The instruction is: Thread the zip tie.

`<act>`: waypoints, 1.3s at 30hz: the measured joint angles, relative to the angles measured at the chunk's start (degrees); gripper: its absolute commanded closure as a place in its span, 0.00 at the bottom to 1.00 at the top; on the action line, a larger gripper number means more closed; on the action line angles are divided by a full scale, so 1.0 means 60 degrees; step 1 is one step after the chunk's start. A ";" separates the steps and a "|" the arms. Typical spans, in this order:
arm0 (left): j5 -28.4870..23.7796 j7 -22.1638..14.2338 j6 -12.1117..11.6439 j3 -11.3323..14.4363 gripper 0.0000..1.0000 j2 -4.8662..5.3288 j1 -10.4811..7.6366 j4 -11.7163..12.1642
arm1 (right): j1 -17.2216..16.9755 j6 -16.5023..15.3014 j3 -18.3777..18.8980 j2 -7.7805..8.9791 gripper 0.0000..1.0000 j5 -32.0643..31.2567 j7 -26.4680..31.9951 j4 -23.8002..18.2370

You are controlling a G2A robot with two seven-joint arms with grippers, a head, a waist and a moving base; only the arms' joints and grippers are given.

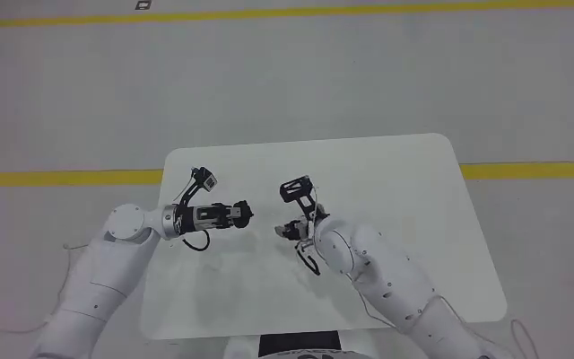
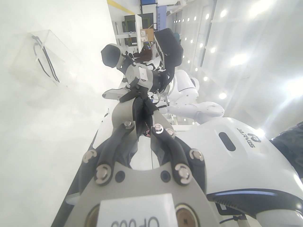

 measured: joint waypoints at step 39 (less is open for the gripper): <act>0.0000 0.0000 0.0000 0.0000 1.00 0.0000 0.0000 0.0000 | 0.1090 0.0000 -0.0295 -0.1683 0.00 -0.1670 0.1918 0.2589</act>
